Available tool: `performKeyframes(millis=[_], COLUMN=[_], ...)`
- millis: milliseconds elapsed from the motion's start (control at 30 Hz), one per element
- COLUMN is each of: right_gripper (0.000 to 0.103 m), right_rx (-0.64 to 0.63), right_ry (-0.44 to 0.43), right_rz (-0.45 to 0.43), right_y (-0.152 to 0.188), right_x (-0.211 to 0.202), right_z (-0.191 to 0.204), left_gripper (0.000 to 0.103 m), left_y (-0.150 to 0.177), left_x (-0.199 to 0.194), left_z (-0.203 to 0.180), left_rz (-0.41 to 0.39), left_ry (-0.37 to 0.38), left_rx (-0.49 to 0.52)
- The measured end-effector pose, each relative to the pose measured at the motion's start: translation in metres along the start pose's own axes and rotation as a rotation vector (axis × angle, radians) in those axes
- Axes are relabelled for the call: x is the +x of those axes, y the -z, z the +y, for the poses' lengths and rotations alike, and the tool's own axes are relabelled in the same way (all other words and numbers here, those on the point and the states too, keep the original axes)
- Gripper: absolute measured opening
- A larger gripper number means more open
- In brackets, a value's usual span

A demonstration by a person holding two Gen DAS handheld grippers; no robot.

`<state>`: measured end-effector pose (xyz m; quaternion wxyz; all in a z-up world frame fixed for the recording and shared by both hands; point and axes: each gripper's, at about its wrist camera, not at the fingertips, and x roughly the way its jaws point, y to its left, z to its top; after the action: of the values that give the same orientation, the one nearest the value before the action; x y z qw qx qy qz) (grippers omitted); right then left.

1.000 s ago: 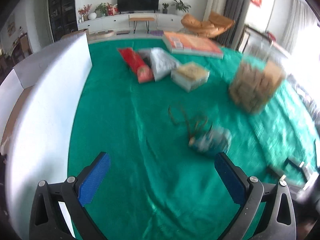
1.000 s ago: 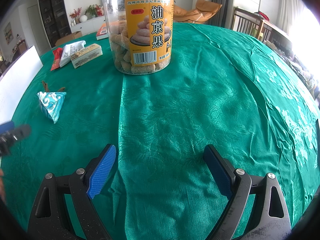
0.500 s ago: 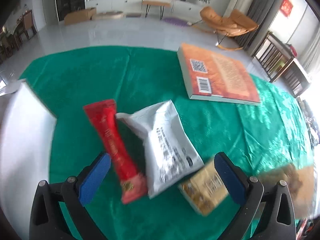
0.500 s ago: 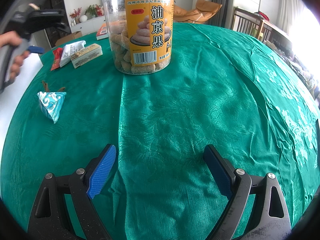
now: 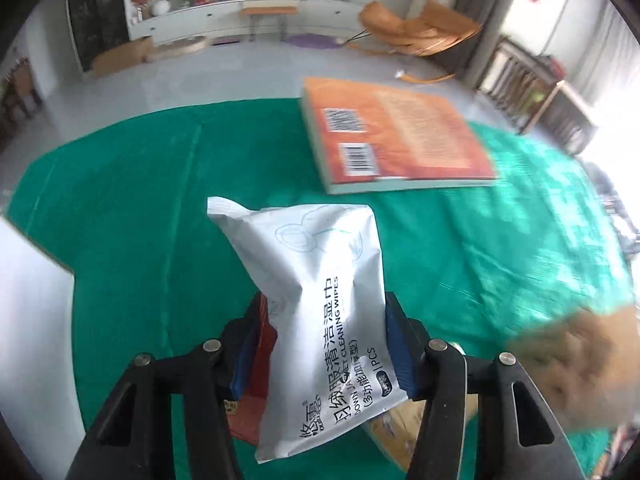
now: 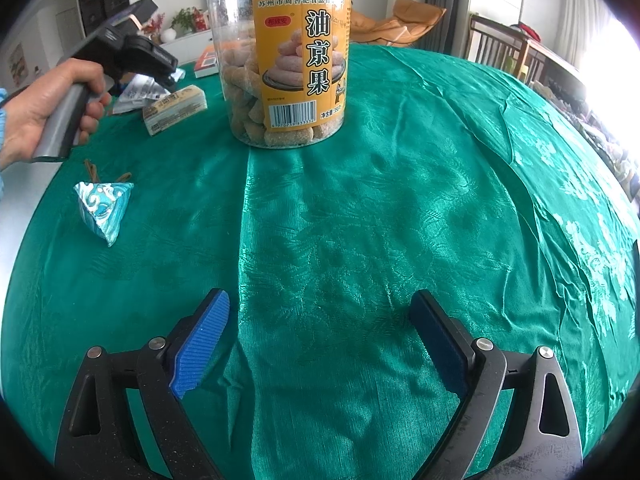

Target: Organize soft objects

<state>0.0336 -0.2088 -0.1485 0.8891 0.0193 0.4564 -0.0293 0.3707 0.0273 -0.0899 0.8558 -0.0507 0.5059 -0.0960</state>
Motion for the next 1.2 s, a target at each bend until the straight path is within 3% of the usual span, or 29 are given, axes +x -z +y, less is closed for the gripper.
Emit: performKeyframes(millis=[200,300,500,567,767,900,1000,1100,1167,1200], right_gripper=[0.094,0.094,0.094,0.094,0.094,0.094,0.094,0.093,0.092,0.092], right_rx=[0.0,-0.001,-0.001,-0.001,-0.001,-0.001,0.0,0.023,0.09,0.136], right_ry=[0.0,0.0,-0.001,-0.001,-0.001,-0.001,-0.002,-0.016,-0.044,-0.063], right_rz=[0.0,0.0,0.0,0.0,0.0,0.0,0.0,-0.008,-0.024,-0.034], right_y=[0.0,0.0,0.0,0.0,0.0,0.0,0.0,0.0,-0.001,-0.001], right_x=[0.0,0.0,0.0,0.0,0.001,0.001,0.001,-0.001,-0.003,-0.004], right_z=[0.0,0.001,0.001,0.001,0.002,0.002,0.002,-0.001,-0.012,-0.02], left_gripper=[0.055,0.058,0.074,0.076,0.078,0.078,0.078,0.082,0.09,0.09], left_y=[0.098,0.162,0.264,0.271,0.265,0.275,0.287,0.292,0.285,0.277], left_x=[-0.106,-0.129,-0.127,-0.13,-0.16,-0.176,-0.165,-0.148,-0.137,-0.13], left_z=[-0.012,-0.021,-0.03,-0.026,-0.003,-0.014,-0.029,-0.025,-0.031,-0.042], left_rz=[-0.041,0.007,0.053,0.035,-0.023,-0.032,0.056,0.076,0.067,0.066], left_ry=[0.116,0.101,-0.001,-0.014,0.153,0.21,0.172,0.15,0.213,0.3], left_rx=[0.084,0.128,0.205,0.199,0.065,0.128,0.183,0.091,0.043,0.05])
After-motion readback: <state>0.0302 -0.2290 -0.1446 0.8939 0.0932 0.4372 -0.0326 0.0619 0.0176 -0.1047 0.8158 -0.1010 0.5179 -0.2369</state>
